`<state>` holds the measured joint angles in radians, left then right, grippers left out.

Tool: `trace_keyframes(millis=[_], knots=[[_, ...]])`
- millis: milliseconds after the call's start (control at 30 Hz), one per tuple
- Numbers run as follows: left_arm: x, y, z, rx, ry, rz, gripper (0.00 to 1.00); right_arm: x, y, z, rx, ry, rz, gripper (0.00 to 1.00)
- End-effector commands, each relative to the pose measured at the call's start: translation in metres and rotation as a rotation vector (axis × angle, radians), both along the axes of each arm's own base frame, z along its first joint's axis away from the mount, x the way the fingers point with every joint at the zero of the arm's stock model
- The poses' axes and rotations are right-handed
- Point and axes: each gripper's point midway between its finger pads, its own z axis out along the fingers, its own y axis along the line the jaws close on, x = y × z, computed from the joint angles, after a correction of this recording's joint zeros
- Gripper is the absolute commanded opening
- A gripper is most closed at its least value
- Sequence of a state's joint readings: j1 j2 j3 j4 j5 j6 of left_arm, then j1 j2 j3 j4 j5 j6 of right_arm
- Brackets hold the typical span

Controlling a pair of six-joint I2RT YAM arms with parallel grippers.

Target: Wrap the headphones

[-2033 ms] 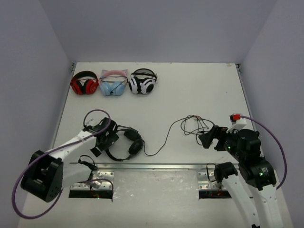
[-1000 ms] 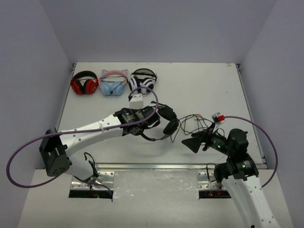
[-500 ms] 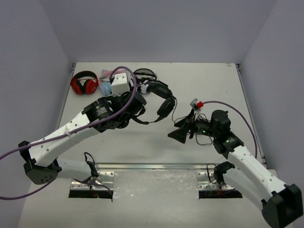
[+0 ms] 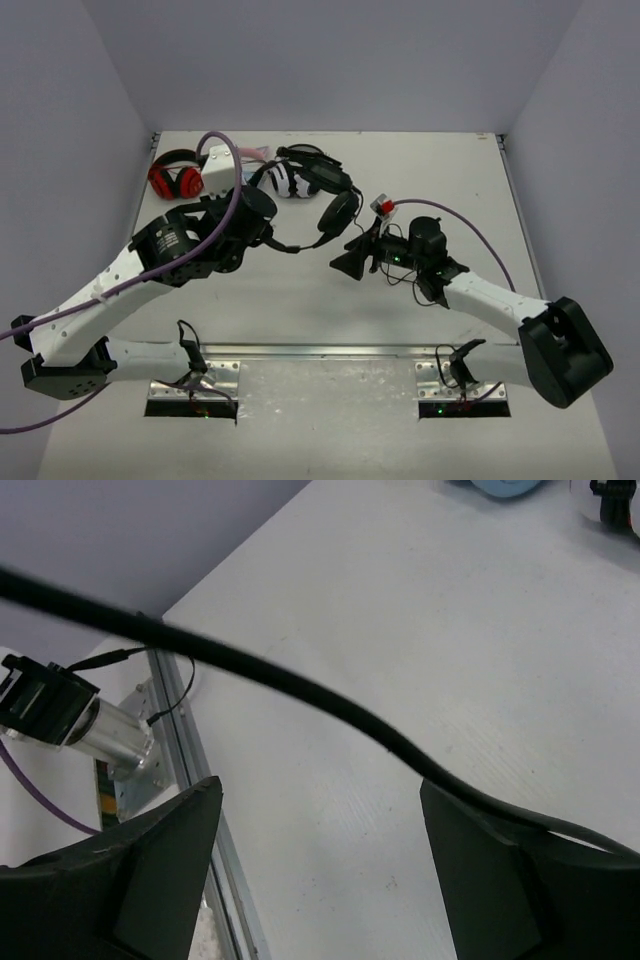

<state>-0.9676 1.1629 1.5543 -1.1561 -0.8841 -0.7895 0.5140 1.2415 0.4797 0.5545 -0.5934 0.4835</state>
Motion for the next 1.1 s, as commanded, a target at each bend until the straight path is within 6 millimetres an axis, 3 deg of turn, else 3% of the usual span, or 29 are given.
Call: trace_keyframes(millis=[0,33,233,267,300,367,500,867,1067], knots=[[0.003,0.014,0.047,-0.082,-0.123,0.059,0.0,-0.006,0.008,0.055,0.149,-0.171,0.036,0.81],[0.003,0.016,0.046,-0.061,-0.118,0.067,0.0,-0.008,0.006,0.059,0.149,-0.179,0.035,0.86],[0.006,0.017,0.058,-0.045,-0.136,0.079,0.0,-0.029,-0.003,0.079,0.123,-0.213,0.069,0.9],[0.007,0.017,0.059,-0.042,-0.141,0.077,0.0,-0.038,-0.004,0.071,0.095,-0.167,0.104,0.9],[0.009,0.014,0.063,-0.053,-0.151,0.071,0.0,-0.049,-0.002,0.076,0.091,-0.164,0.17,0.9],[0.01,0.008,0.07,-0.062,-0.159,0.045,0.0,-0.054,-0.006,0.063,0.032,-0.127,0.183,0.9],[0.013,-0.004,0.076,-0.078,-0.149,0.007,0.0,-0.037,-0.023,0.055,-0.028,-0.187,0.028,0.99],[0.015,-0.005,0.041,0.024,-0.09,0.006,0.0,-0.017,-0.047,0.078,-0.052,-0.292,-0.163,0.99],[0.011,-0.023,0.038,-0.013,-0.082,-0.11,0.0,-0.005,-0.045,0.078,-0.071,-0.365,-0.165,0.99]])
